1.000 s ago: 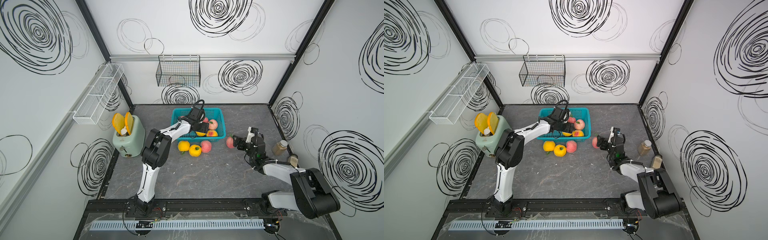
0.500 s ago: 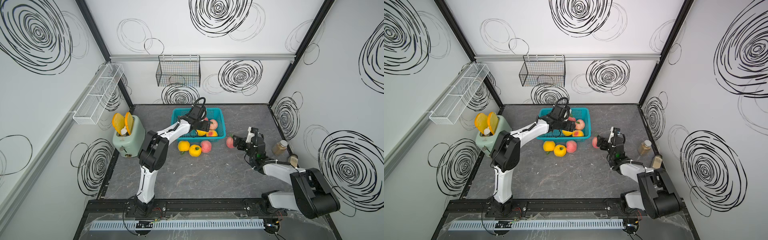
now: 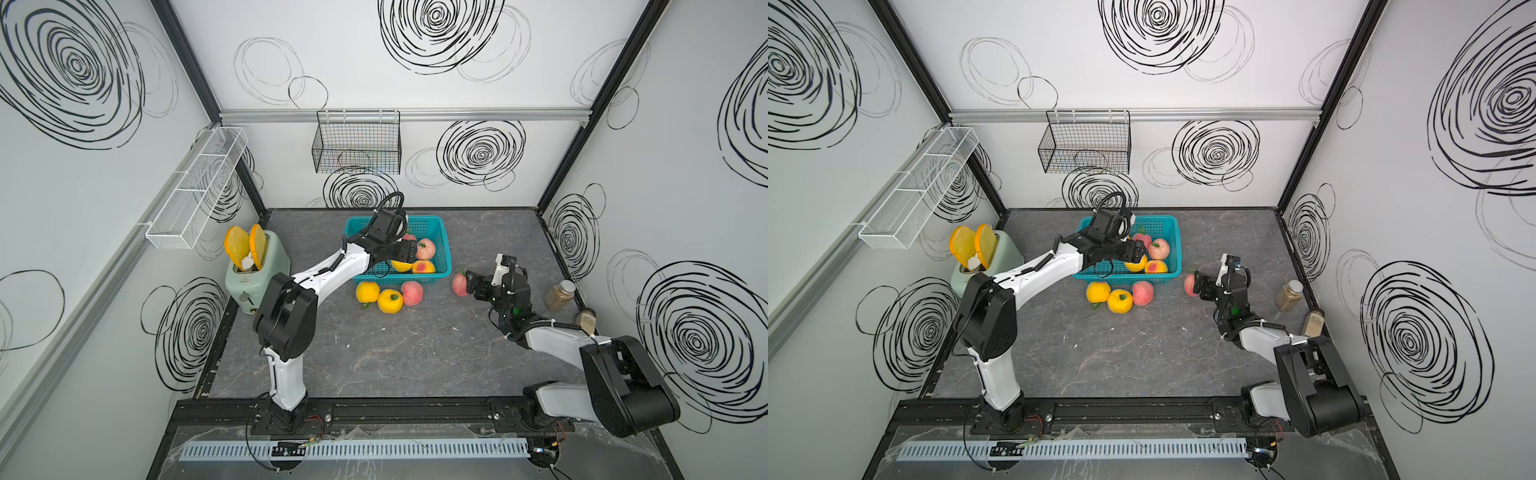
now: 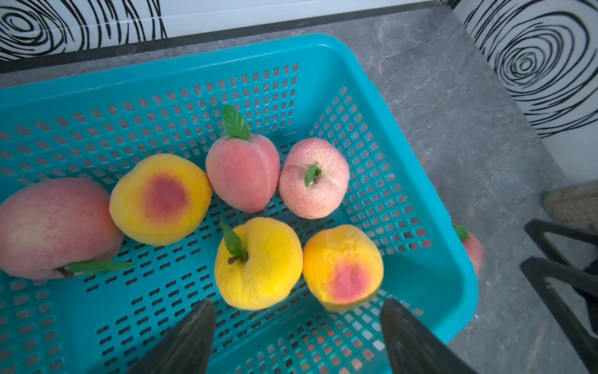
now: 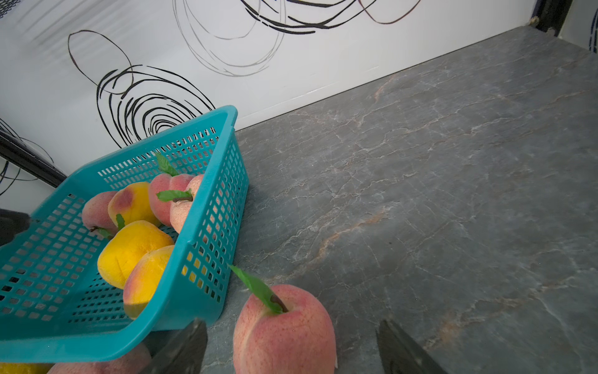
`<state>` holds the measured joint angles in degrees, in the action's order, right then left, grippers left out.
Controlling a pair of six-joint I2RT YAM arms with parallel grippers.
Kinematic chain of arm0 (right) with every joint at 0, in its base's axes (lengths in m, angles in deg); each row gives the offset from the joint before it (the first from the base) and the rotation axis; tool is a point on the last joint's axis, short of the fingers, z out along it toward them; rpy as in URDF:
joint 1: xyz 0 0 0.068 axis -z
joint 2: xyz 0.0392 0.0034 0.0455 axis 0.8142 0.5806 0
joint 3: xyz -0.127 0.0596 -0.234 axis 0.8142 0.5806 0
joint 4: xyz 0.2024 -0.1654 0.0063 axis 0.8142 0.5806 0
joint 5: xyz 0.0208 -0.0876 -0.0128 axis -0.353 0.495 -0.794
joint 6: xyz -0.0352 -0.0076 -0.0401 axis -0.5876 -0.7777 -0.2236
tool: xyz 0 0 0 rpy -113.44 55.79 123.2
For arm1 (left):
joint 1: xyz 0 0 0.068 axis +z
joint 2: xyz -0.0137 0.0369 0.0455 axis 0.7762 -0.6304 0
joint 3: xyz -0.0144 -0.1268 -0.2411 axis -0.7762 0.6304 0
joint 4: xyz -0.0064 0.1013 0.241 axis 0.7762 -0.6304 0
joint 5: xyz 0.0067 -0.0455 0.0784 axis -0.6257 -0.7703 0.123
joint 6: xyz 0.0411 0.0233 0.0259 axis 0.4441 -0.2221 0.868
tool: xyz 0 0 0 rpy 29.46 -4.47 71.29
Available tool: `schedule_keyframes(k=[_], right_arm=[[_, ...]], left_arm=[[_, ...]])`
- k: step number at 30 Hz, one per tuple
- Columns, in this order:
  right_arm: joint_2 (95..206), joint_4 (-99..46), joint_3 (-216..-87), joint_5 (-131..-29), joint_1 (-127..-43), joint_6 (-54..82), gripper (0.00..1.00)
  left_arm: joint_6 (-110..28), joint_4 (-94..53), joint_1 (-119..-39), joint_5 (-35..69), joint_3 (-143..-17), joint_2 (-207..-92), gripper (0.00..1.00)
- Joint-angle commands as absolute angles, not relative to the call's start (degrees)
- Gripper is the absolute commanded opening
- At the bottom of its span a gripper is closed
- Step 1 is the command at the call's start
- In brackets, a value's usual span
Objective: Put the peaches into the basket
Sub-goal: Place the peach in the basket.
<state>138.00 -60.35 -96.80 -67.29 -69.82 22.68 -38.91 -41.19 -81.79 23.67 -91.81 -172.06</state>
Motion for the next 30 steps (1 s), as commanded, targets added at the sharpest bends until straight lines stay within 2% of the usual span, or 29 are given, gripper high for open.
schedule_keyframes(k=[1, 11, 22, 30], right_arm=[[138.6, -62.0, -97.2, -67.9, -70.2, 23.6, 0.86], [139.0, -62.2, -97.1, -68.4, -70.1, 23.9, 0.86], [141.1, -63.4, -96.9, -68.5, -70.2, 24.3, 0.86], [144.4, -63.2, -97.8, -69.4, -70.1, 24.7, 0.86]], left_arm=[[-40.9, -36.7, -81.9, 21.5, -88.8, -167.5, 0.84], [-41.4, -37.9, -79.4, 19.0, -78.9, -157.4, 0.84], [-39.9, -40.9, -70.0, 13.7, -68.6, -146.1, 0.85], [-35.0, -46.2, -63.9, 12.5, -65.0, -143.0, 0.87]])
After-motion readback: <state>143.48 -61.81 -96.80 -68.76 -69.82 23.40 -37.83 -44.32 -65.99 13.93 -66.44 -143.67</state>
